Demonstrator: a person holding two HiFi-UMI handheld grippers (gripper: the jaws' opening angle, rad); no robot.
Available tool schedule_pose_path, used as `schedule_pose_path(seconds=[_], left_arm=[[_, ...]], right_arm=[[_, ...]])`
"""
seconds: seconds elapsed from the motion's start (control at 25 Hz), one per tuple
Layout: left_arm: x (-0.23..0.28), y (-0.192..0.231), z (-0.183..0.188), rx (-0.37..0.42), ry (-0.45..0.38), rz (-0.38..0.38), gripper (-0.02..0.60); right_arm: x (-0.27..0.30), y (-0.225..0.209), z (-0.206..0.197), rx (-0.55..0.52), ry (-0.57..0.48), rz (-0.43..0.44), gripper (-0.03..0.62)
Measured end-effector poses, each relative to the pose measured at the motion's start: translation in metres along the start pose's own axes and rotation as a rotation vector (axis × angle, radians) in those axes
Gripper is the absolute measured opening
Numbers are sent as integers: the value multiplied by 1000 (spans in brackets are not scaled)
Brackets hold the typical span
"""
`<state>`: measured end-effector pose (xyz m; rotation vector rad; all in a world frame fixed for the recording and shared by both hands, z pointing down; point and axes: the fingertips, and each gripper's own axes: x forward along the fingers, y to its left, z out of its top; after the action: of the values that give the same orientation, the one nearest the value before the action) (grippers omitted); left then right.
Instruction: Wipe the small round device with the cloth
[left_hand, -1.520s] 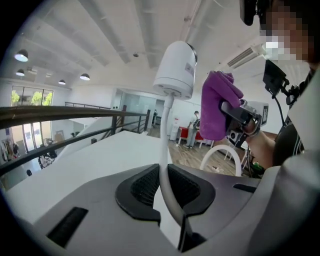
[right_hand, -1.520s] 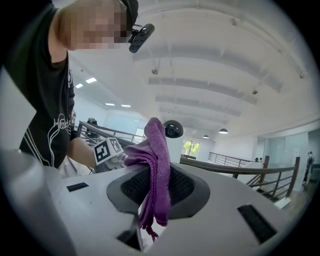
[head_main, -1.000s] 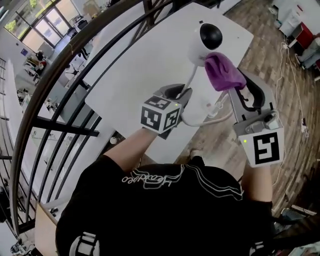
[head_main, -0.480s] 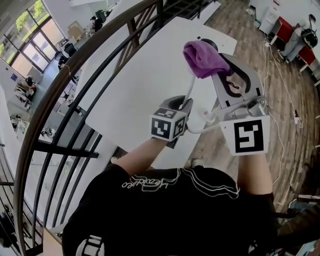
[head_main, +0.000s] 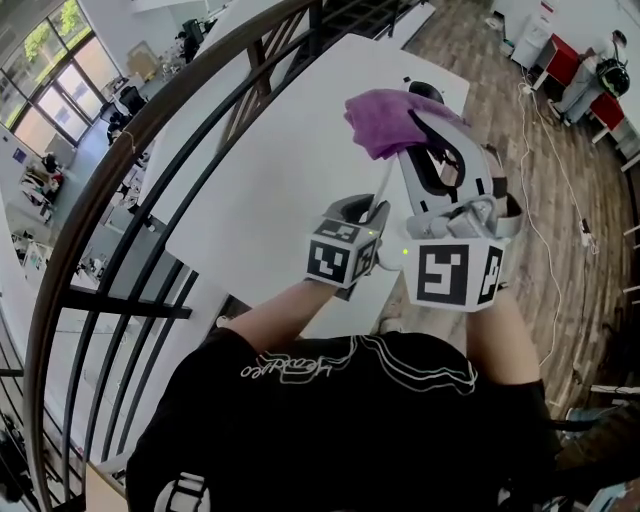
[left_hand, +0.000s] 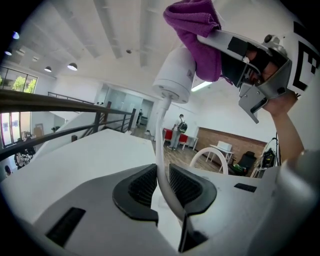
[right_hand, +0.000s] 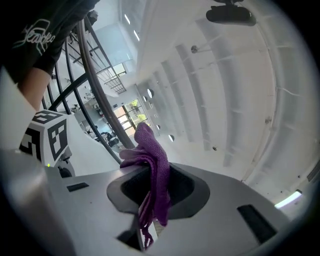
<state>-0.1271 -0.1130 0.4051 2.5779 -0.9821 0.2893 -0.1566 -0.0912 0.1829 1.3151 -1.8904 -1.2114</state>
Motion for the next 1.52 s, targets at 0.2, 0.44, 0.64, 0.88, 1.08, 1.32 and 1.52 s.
schedule_pose_path(seconds=[0.2, 0.44, 0.64, 0.88, 1.08, 1.32, 1.52], left_arm=[[2, 1, 2, -21, -7, -21, 80], [3, 2, 0, -33, -9, -33, 81], [4, 1, 3, -44, -18, -51, 83], [0, 3, 2, -74, -30, -78, 83], [2, 6, 2, -87, -40, -87, 83], [1, 5, 0, -103, -59, -105, 84], [-2, 2, 4, -58, -75, -120, 87]], right_arm=[[5, 12, -8, -10, 24, 15, 72], [7, 24, -15, 0, 43, 41, 72], [6, 34, -25, 46, 63, 79, 72], [6, 59, -34, 158, 84, 142, 72], [6, 75, -44, 219, 92, 182, 72], [2, 91, -53, 231, 118, 223, 72], [-3, 87, -47, 306, 69, 227, 72]])
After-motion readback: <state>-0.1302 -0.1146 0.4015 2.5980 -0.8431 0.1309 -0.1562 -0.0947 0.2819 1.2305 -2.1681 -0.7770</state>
